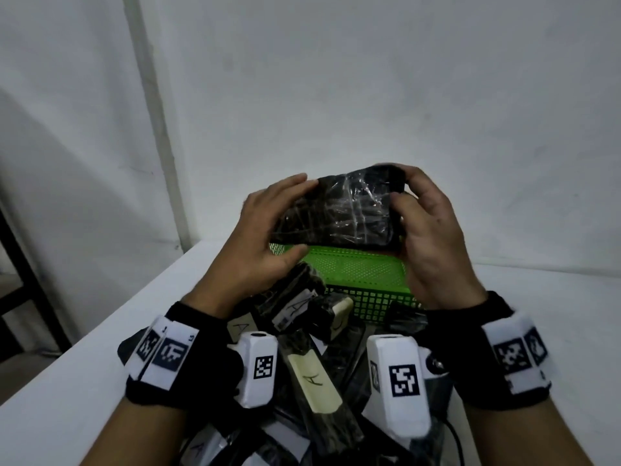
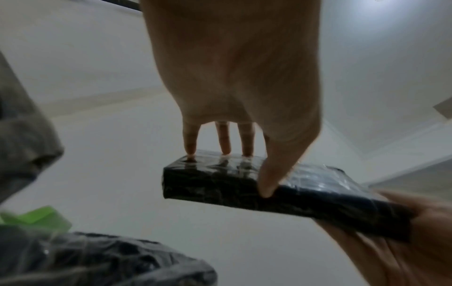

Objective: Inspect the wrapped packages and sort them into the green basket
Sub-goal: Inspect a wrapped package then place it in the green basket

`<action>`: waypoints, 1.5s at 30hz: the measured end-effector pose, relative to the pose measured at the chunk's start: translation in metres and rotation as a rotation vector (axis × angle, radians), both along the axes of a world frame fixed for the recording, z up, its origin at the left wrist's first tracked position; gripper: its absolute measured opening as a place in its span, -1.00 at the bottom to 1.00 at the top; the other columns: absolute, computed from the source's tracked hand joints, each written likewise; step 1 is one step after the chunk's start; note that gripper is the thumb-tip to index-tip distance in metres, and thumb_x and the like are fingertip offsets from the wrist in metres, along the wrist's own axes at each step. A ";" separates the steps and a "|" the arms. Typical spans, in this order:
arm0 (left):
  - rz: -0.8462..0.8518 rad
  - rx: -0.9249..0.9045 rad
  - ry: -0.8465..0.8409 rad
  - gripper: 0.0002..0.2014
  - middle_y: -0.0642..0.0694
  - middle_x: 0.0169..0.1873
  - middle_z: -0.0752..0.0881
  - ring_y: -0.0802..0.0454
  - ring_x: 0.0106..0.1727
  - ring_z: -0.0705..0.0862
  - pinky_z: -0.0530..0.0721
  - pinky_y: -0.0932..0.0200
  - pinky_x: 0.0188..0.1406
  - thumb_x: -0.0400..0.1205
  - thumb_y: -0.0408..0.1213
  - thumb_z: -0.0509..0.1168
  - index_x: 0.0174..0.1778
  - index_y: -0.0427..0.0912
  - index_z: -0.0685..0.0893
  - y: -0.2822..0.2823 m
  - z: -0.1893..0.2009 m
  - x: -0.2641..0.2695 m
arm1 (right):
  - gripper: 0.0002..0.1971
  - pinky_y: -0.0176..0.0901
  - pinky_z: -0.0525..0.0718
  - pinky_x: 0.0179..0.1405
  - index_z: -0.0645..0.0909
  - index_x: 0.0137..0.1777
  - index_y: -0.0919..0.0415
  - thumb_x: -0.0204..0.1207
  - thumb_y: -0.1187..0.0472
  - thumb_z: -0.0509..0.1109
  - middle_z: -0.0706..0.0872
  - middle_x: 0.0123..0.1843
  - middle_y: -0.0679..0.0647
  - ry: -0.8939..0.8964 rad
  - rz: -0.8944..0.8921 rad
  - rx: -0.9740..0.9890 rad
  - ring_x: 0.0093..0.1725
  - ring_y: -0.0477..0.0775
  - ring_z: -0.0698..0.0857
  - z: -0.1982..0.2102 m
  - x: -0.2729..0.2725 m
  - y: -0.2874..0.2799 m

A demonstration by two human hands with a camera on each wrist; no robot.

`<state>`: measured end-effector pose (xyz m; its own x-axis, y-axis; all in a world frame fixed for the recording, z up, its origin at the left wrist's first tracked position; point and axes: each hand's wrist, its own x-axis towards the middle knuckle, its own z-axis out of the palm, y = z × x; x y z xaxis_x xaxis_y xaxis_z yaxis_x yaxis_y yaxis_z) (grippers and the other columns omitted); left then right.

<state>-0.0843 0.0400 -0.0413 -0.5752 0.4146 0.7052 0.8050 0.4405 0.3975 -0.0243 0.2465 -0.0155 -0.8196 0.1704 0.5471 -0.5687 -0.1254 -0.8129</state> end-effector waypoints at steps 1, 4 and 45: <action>-0.005 0.059 -0.029 -0.27 0.22 0.63 0.33 0.10 0.63 0.28 0.33 0.00 0.60 0.54 -0.24 0.43 0.64 0.18 0.37 -0.001 0.002 0.001 | -0.67 0.01 0.78 -0.11 0.68 0.17 0.06 0.72 0.42 0.15 0.80 0.02 0.04 -0.006 0.022 0.005 -0.02 0.08 0.75 0.000 -0.001 0.004; 0.095 0.329 -0.172 -0.38 0.20 0.60 0.38 0.11 0.58 0.38 0.50 0.00 0.45 0.64 -0.03 0.35 0.63 0.29 0.31 -0.004 0.007 0.003 | -0.63 -0.02 0.78 -0.12 0.63 0.28 0.06 0.72 0.43 0.10 0.77 0.34 0.08 -0.055 0.172 0.019 0.14 0.09 0.74 0.000 -0.001 0.018; -0.016 0.609 -0.780 -0.58 -0.25 0.13 0.69 -0.08 0.00 0.75 0.85 0.13 -0.11 0.60 -0.53 0.40 0.36 -0.30 0.50 -0.001 0.075 -0.091 | -0.52 -0.26 0.42 0.22 0.68 0.23 0.00 0.38 -0.20 0.56 0.52 0.30 -0.06 -0.043 -0.501 1.022 0.35 0.03 0.54 0.026 -0.083 0.030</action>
